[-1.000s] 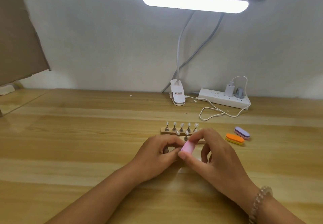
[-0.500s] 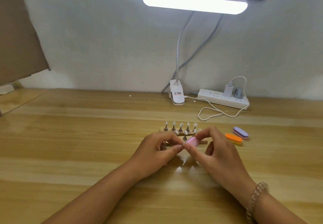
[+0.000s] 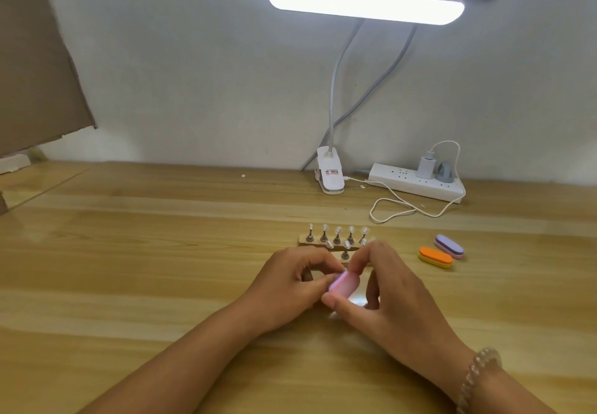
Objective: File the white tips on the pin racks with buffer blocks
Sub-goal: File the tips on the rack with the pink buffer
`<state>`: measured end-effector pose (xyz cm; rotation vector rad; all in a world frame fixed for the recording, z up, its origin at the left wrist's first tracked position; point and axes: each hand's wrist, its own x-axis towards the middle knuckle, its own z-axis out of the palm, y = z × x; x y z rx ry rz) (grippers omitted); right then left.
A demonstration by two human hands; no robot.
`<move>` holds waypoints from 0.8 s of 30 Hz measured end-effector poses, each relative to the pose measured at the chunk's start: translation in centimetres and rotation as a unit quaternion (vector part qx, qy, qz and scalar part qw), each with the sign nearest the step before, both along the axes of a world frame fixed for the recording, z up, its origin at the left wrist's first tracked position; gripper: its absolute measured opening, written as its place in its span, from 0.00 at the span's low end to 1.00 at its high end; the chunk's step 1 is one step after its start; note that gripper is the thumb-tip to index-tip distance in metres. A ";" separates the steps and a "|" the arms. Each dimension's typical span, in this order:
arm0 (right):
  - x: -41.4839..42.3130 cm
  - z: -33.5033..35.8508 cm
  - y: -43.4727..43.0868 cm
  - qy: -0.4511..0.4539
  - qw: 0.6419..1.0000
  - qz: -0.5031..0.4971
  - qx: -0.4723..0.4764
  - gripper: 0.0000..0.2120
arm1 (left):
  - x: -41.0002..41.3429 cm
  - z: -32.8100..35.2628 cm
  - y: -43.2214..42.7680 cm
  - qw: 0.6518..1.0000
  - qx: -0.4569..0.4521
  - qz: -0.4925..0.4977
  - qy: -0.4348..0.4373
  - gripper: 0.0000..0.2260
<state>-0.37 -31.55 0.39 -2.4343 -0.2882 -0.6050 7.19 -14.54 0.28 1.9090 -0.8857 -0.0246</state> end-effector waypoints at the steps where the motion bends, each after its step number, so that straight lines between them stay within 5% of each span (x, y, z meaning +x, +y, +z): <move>1: 0.2 0.1 -0.1 0.006 1.000 -0.005 0.010 0.21 | 0.0 0.0 0.0 1.000 -0.002 0.001 0.000 0.14; 5: 0.9 0.3 -1.1 0.022 0.994 -0.055 0.090 0.18 | 0.1 0.0 0.0 1.000 -0.008 0.005 -0.008 0.14; 13: 0.7 0.3 -0.5 0.031 0.995 -0.026 0.095 0.17 | 0.2 -0.4 0.0 1.000 0.007 -0.020 -0.005 0.05; 24: 0.9 0.4 -0.9 0.019 0.992 -0.052 0.112 0.19 | 0.3 -0.5 0.1 1.000 0.005 -0.020 -0.006 0.09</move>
